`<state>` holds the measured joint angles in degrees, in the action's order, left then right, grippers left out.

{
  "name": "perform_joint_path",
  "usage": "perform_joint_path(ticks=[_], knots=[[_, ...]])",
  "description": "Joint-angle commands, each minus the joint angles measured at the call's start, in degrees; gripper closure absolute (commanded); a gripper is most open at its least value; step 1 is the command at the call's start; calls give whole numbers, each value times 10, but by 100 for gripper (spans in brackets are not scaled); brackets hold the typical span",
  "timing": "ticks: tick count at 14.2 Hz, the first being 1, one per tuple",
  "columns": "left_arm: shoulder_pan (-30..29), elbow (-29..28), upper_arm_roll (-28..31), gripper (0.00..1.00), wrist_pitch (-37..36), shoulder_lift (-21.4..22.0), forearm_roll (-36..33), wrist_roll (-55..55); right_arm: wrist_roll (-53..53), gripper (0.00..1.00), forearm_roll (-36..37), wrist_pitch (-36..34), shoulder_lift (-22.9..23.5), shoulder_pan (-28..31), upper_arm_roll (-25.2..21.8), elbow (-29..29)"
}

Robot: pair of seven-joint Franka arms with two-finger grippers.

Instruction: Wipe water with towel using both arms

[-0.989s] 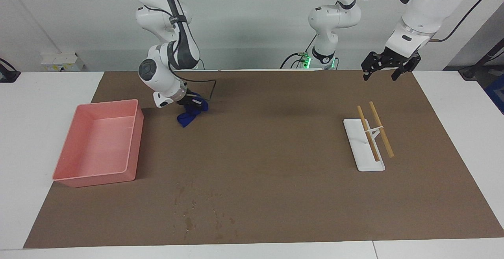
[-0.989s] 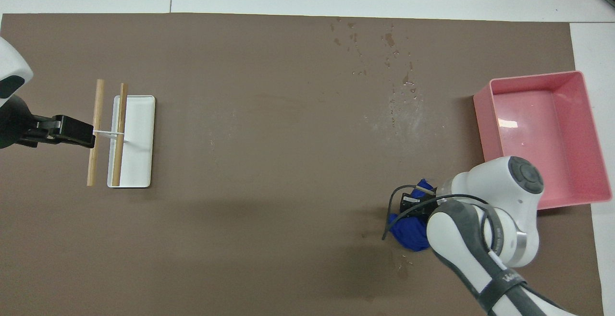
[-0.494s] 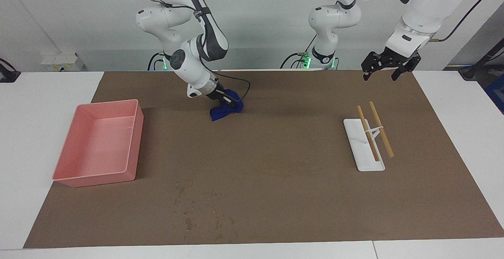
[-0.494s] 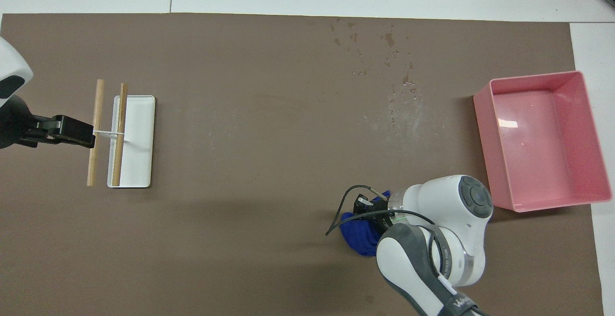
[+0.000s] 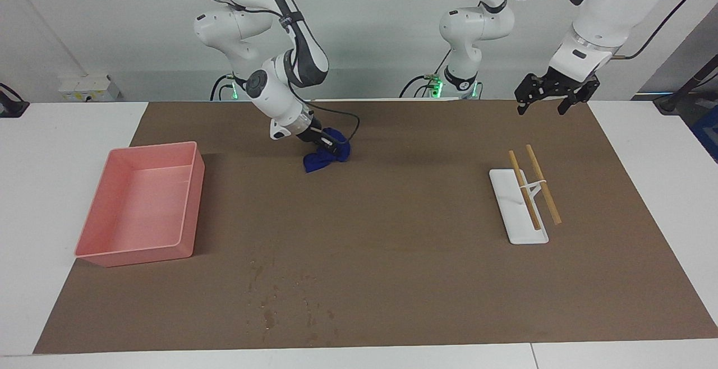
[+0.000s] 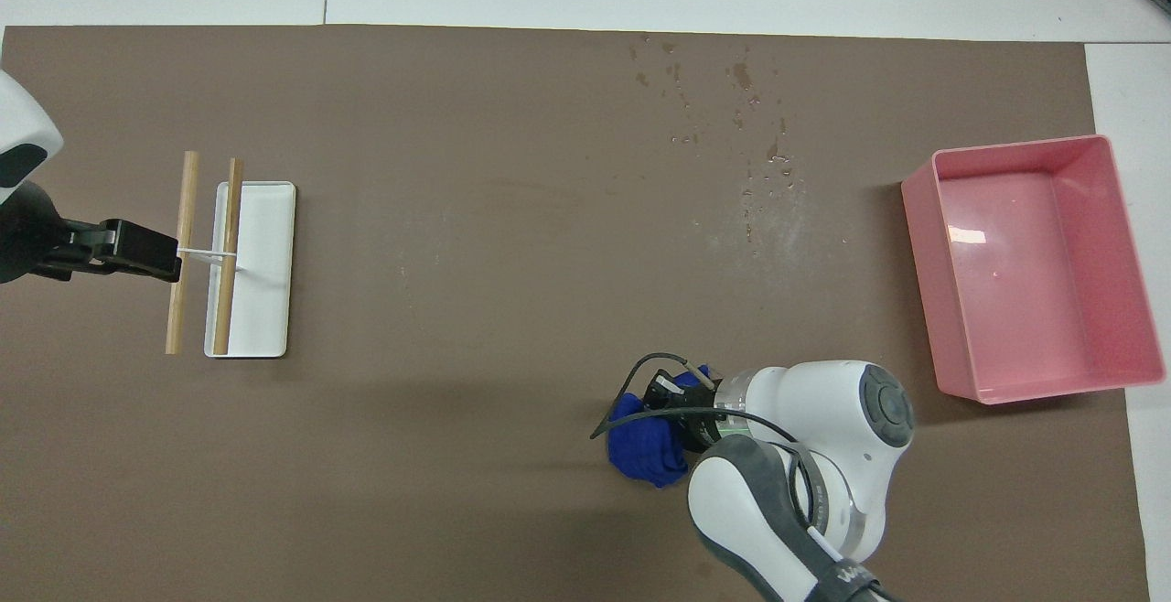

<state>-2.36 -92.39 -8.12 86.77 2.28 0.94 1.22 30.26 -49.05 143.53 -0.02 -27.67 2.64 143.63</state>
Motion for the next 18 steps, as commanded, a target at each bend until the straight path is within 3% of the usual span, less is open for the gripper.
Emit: perform_joint_path(ticks=[1, 4, 11, 18], knots=[[-4, -3, -2, 0, -7, 6, -6, -2, -23, 100, 60, -10, -20, 5, -4, 31], [-4, -3, -2, 0, -7, 6, -6, -2, -30, 100, 183, -58, -22, 50, -4, 27], [-4, -3, -2, 0, -7, 7, -6, -2, -105, 100, 345, -148, -38, 97, -4, 28], [-4, -3, -2, 0, -7, 7, -6, -2, -116, 100, 513, -155, -41, 118, -4, 28]])
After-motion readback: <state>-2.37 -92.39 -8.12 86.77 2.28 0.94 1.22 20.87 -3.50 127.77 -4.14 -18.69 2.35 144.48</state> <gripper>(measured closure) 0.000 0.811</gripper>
